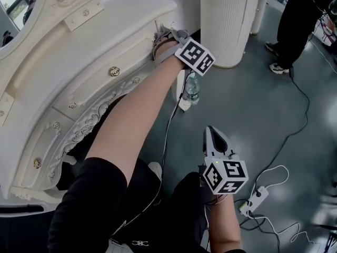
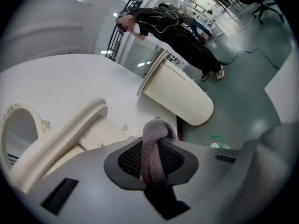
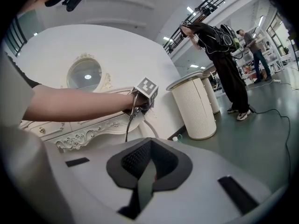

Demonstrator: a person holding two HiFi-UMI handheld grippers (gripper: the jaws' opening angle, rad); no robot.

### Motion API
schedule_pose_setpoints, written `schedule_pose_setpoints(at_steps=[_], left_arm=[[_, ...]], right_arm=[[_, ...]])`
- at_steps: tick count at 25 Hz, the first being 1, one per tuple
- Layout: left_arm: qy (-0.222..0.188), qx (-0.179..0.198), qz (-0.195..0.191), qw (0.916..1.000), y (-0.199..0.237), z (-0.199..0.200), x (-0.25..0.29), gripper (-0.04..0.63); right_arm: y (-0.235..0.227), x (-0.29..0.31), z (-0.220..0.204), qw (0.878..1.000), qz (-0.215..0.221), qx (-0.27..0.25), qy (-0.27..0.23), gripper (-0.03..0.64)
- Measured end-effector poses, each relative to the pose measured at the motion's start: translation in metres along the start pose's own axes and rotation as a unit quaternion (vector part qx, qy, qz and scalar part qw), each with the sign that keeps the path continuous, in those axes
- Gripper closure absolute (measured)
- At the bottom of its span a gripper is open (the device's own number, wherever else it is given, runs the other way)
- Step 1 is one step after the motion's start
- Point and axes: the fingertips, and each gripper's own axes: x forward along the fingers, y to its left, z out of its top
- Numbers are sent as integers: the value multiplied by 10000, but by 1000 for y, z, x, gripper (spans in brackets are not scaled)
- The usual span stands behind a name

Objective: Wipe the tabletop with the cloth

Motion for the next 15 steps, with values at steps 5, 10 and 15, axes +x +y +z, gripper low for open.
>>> schedule_pose_setpoints(at_steps=[5, 10, 15], left_arm=[[371, -328, -458, 9977, -49, -35, 19, 526], [199, -630, -443, 9968, -64, -44, 18, 526], [-297, -1825, -251, 9824, -26, -39, -8, 526]], right_arm=[[-12, -2, -8, 9999, -85, -18, 82, 609], [-19, 0, -13, 9997, -157, 79, 162, 609], [-6, 5, -10, 9998, 2, -20, 184, 609]])
